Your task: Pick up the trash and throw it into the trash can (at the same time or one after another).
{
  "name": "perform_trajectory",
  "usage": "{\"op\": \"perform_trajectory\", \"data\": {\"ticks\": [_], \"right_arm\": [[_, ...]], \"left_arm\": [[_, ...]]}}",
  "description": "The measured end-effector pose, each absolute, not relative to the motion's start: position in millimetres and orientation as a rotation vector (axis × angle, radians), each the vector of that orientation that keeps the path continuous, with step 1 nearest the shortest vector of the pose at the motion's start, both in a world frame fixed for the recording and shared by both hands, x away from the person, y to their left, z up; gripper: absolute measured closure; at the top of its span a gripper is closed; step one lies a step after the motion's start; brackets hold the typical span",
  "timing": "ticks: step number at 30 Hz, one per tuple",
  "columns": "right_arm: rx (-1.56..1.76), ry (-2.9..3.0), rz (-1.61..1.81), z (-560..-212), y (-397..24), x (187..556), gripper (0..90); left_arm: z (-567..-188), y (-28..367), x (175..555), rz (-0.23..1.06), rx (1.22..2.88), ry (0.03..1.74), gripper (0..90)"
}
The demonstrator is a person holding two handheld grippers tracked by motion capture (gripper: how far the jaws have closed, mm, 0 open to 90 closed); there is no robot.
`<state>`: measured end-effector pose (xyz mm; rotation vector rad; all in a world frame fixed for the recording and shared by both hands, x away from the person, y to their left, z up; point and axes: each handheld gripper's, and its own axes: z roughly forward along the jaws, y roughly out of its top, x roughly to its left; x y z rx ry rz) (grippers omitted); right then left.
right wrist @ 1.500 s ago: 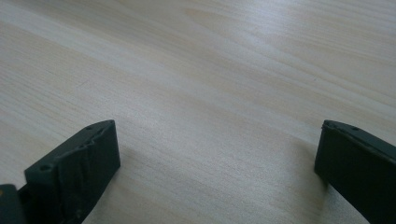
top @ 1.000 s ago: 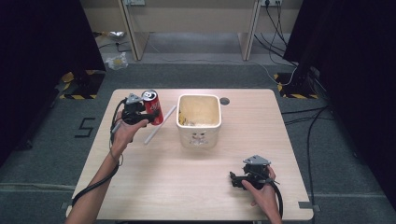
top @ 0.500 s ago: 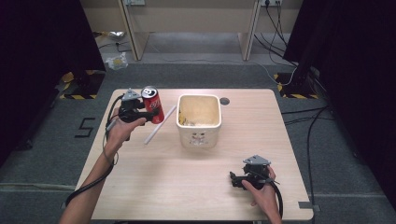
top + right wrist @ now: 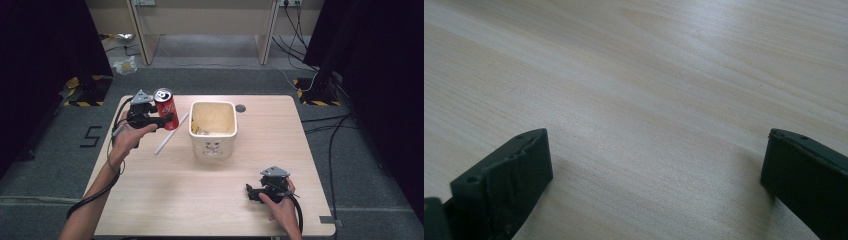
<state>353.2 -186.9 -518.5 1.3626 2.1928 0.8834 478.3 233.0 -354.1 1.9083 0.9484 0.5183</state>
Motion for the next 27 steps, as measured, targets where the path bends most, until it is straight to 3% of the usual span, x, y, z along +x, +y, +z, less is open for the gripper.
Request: {"op": "perform_trajectory", "data": {"ticks": [27], "right_arm": [[1.367,2.193,0.886,-518,-187,353,0.2]], "left_arm": [[-319,194,478,0.469,1.901,0.834,34.7]]}}
